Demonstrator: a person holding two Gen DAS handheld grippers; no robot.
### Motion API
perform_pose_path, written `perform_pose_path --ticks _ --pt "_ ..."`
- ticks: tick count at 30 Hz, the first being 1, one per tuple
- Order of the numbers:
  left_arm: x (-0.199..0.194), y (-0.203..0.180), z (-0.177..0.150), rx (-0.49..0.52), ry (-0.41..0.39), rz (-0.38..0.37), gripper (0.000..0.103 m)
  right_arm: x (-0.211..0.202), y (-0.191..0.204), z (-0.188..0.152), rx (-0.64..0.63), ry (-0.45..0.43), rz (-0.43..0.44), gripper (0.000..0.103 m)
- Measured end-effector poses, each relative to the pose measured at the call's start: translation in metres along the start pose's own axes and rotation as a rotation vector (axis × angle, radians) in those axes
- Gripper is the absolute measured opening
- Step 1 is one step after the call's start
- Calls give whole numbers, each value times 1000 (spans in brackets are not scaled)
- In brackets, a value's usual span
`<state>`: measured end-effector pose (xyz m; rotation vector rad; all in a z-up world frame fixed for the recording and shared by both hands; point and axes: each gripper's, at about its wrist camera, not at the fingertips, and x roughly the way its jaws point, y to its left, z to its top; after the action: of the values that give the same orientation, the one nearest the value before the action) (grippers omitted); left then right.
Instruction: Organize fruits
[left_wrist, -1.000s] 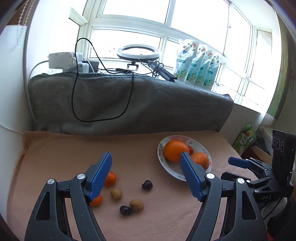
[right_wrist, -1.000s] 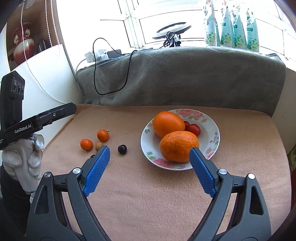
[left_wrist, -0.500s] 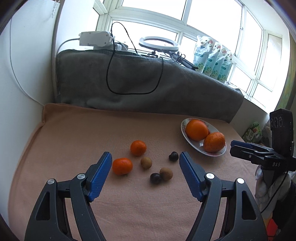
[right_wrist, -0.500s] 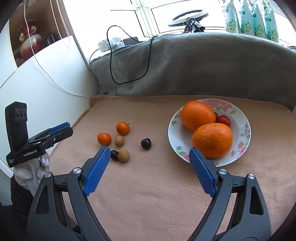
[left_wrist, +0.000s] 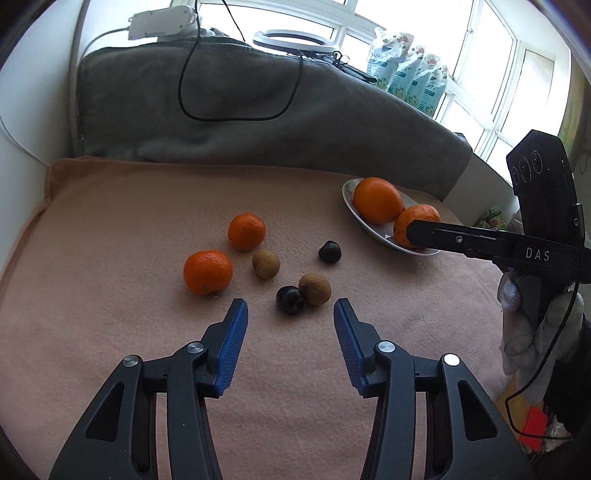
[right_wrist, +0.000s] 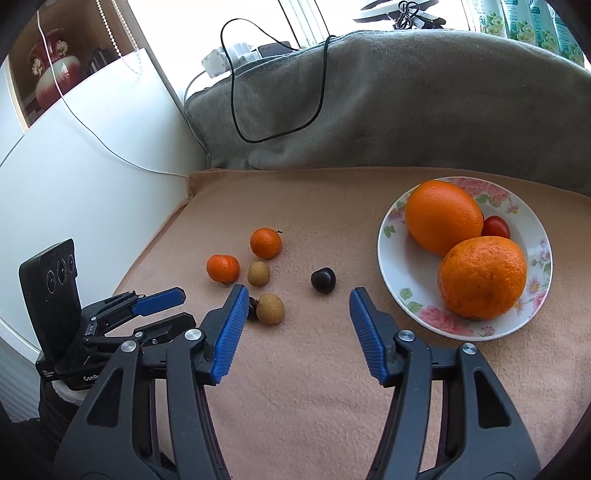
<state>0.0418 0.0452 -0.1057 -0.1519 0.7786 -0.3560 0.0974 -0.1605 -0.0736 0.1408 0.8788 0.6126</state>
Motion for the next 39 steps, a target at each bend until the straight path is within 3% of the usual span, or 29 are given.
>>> perform_pose_path --ticks 14,21,39 --pt "26 2 -1 28 54 -26 34 51 6 -1 -46 81 -96 39" --pt "34 3 1 48 71 -28 34 68 13 2 -105 91 -170 38" --pt "52 -2 11 85 104 -41 32 91 7 3 -124 121 -205 37"
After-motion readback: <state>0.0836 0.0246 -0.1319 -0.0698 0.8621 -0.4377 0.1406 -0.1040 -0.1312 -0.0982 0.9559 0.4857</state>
